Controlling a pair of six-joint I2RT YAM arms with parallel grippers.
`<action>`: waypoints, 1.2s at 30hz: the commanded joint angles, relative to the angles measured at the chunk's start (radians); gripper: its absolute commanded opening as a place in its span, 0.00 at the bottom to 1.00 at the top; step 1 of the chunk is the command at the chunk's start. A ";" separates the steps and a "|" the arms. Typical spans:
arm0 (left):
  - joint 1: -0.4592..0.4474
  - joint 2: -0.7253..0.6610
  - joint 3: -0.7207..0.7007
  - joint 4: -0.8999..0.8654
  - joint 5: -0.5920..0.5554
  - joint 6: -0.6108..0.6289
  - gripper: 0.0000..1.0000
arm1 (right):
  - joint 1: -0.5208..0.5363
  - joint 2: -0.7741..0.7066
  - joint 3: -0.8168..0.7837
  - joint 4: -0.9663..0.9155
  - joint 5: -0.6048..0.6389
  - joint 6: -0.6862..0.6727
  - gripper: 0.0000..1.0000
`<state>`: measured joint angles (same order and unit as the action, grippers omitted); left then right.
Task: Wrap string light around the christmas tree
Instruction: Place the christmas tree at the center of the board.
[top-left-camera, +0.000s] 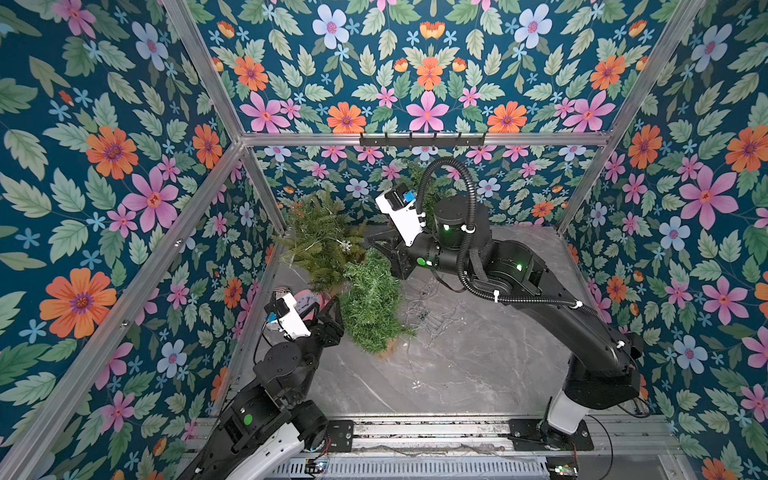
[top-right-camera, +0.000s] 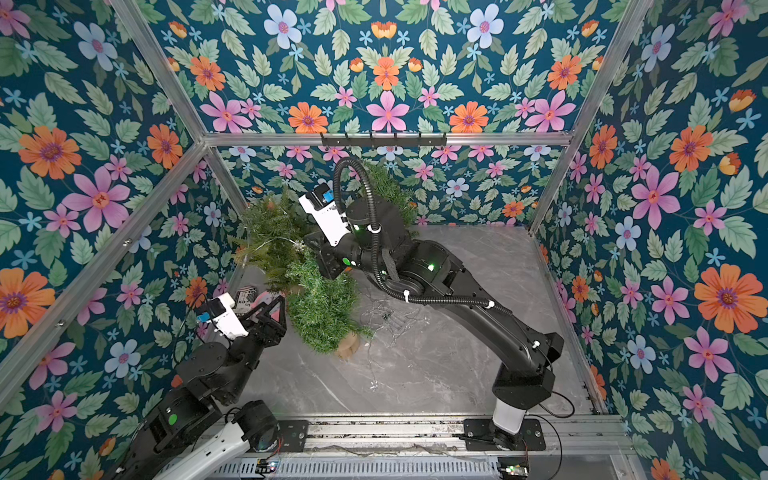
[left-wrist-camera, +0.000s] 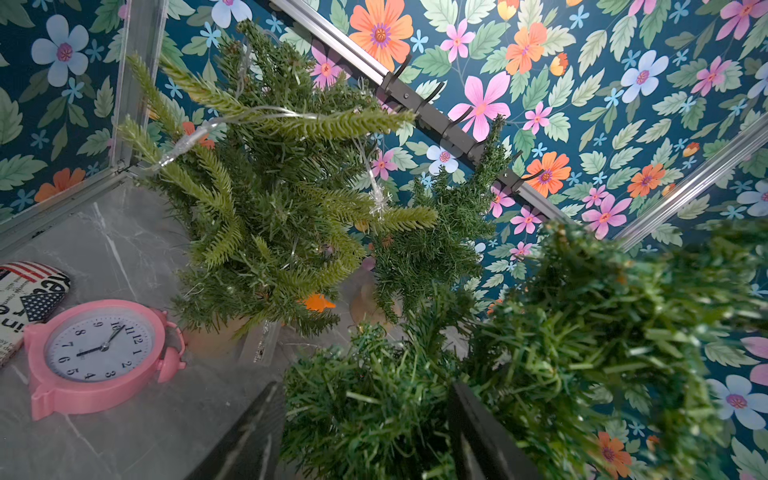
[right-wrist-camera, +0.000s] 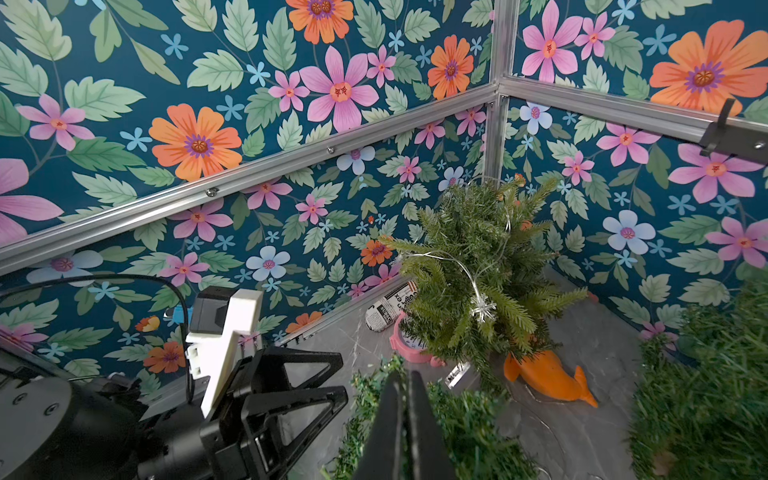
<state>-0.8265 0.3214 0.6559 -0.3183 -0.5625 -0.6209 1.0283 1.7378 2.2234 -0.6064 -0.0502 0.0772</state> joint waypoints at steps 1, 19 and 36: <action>-0.001 -0.008 0.000 -0.016 -0.016 0.002 0.65 | 0.003 -0.026 -0.066 0.083 -0.003 -0.002 0.00; -0.001 0.027 0.008 -0.010 -0.018 0.001 0.65 | 0.012 -0.146 -0.194 0.171 0.064 -0.072 0.68; -0.001 0.041 0.038 -0.050 0.004 0.024 0.68 | -0.094 -0.705 -0.802 0.300 0.513 -0.162 0.91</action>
<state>-0.8265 0.3737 0.6941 -0.3626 -0.5472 -0.6117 0.9886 1.0931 1.5394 -0.3141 0.3458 -0.0959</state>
